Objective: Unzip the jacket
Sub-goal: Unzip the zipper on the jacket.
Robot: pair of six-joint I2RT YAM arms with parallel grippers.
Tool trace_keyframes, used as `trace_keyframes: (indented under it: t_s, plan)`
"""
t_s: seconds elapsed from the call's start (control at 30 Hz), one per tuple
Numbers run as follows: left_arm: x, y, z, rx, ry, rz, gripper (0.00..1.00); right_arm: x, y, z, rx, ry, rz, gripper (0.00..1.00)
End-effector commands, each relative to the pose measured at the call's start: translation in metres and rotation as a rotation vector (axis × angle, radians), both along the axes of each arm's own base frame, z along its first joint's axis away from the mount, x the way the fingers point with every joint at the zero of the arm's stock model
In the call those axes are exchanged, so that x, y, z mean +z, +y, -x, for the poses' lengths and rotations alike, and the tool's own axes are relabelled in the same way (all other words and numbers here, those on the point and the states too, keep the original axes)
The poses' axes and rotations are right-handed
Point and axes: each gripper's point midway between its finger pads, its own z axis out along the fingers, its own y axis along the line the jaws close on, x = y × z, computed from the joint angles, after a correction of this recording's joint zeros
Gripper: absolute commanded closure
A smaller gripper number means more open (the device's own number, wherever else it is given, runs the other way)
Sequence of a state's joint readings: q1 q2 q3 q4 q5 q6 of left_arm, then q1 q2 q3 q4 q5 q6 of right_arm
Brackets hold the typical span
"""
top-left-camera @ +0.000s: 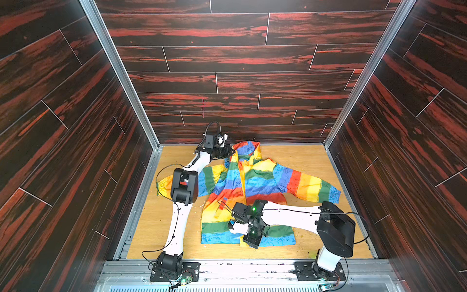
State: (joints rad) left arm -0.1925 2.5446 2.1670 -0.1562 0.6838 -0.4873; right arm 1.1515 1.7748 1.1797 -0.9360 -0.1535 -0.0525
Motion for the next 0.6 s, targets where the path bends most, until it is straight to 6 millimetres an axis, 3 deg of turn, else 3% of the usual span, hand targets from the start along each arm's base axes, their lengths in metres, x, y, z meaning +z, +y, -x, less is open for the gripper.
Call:
trace_keyframes:
  t_s: [0.0, 0.17, 0.2, 0.27, 0.33, 0.37, 0.4, 0.47, 0.57]
  plan:
    - [0.016, 0.015, -0.012, 0.075, -0.032, 0.008, 1.00, -0.007, -0.009, 0.014, 0.006, 0.065, 0.052, 1.00]
    - [0.034, -0.012, 0.007, -0.072, -0.081, 0.083, 1.00, -0.008, -0.009, 0.006, 0.002, 0.025, 0.059, 1.00]
    - [0.035, -0.016, 0.012, -0.096, -0.088, 0.087, 0.93, -0.008, -0.008, 0.004, -0.001, 0.013, 0.059, 1.00]
    - [0.038, -0.018, 0.020, -0.116, -0.097, 0.089, 0.55, -0.008, -0.003, -0.006, -0.025, -0.044, 0.038, 0.98]
    - [0.045, -0.013, 0.022, -0.091, -0.109, 0.090, 0.21, 0.002, 0.006, -0.014, -0.059, -0.081, -0.022, 0.35]
    - [0.050, -0.010, 0.022, -0.074, -0.115, 0.087, 0.07, 0.008, 0.012, -0.019, -0.074, -0.100, -0.057, 0.18]
    - [0.056, -0.005, 0.021, -0.048, -0.119, 0.079, 0.00, 0.015, 0.016, -0.022, -0.083, -0.118, -0.083, 0.14]
    - [0.070, 0.006, 0.018, 0.005, -0.133, 0.066, 0.00, 0.027, 0.020, -0.027, -0.101, -0.150, -0.126, 0.14]
    - [0.085, 0.042, 0.016, 0.178, -0.141, -0.005, 0.00, 0.048, 0.019, -0.037, -0.187, -0.230, -0.198, 0.14]
